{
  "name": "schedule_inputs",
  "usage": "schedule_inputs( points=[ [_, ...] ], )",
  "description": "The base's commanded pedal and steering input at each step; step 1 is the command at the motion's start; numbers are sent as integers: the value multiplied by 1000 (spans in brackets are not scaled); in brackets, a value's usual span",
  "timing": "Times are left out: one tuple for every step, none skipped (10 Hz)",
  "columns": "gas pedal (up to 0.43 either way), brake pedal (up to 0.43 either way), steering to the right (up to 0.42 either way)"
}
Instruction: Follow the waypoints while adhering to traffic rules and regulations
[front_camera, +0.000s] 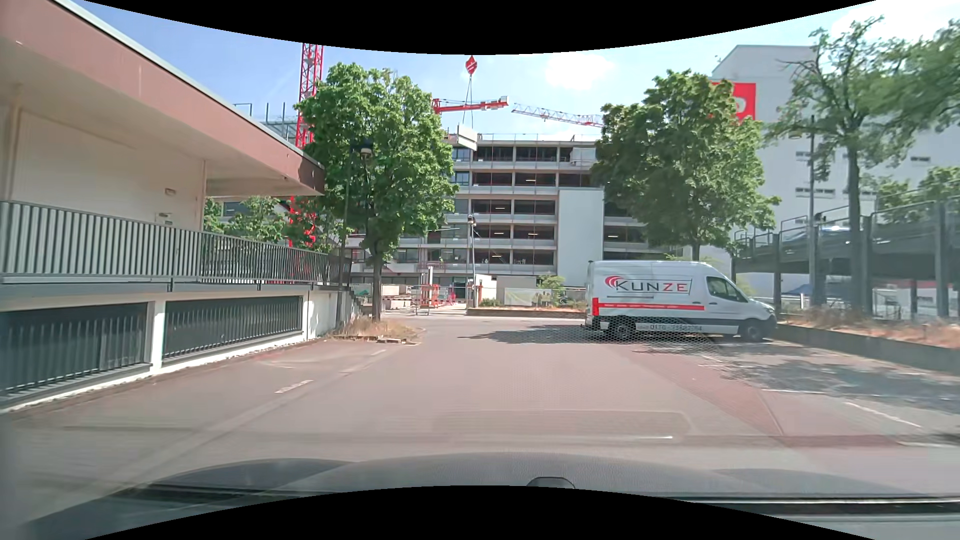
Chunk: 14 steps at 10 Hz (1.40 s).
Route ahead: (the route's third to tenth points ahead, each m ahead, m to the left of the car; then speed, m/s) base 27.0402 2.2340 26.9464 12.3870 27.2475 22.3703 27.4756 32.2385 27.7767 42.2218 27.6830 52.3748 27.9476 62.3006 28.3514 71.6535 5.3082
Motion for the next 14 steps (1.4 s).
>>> schedule_inputs(
  points=[
    [0, 0, 2],
    [0, 0, 1],
    [0, 0, 0],
    [0, 0, 0],
    [0, 0, 0],
    [0, 0, 1],
    [0, 0, 1],
    [0, 0, 1],
    [0, 0, 3],
    [0, 0, 4],
    [0, 0, 8],
    [0, 0, 14],
    [0, 0, 17],
    [0, 0, 22]
  ],
)
